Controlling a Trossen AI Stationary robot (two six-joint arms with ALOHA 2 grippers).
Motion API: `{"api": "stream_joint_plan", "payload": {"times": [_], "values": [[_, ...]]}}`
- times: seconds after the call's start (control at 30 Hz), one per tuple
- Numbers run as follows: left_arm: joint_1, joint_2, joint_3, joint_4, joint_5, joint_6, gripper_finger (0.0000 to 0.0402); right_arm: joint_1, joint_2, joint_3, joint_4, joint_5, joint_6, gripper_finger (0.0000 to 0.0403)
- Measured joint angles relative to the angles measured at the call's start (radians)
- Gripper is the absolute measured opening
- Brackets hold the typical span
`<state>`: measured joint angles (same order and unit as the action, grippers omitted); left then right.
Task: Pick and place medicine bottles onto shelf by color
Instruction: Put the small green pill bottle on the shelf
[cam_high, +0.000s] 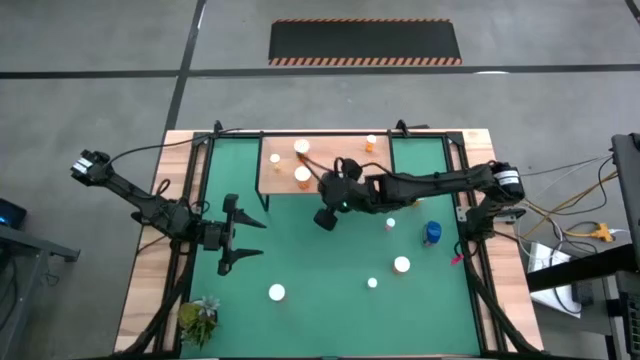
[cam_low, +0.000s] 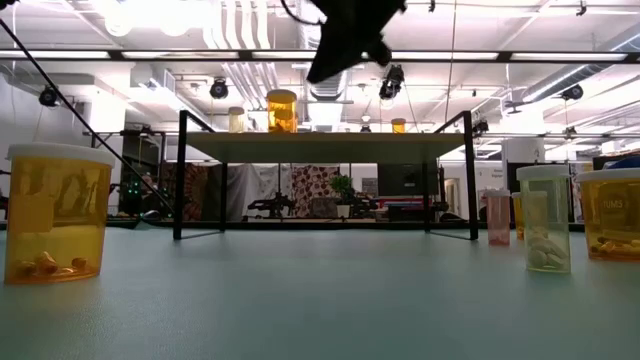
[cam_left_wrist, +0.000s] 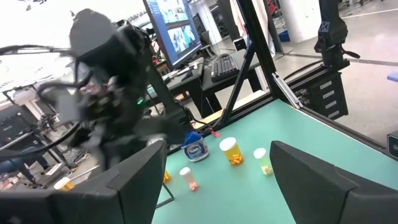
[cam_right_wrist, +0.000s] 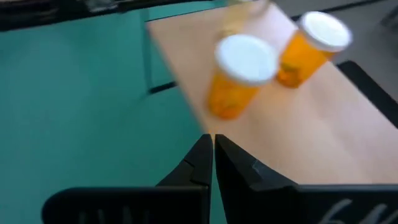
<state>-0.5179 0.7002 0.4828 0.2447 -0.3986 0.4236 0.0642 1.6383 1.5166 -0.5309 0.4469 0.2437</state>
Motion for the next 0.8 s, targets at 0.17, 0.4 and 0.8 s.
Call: {"api": "stream_joint_plan", "payload": {"times": [0.17,0.4,0.8], "values": [[0.000,0.000,0.000,0.001,0.000,-0.001,0.0270,0.108,-0.028,0.000,-0.085,-0.002,-0.017,0.0009],[0.000,0.000,0.000,0.022,0.000,-0.027,0.0270,0.265,-0.054,-0.031,-0.138,-0.005,-0.033,0.0009],[0.000,0.118,0.001,0.149,0.000,-0.138,0.0270,0.476,-0.066,-0.162,-0.076,-0.010,-0.072,0.0009]]}}
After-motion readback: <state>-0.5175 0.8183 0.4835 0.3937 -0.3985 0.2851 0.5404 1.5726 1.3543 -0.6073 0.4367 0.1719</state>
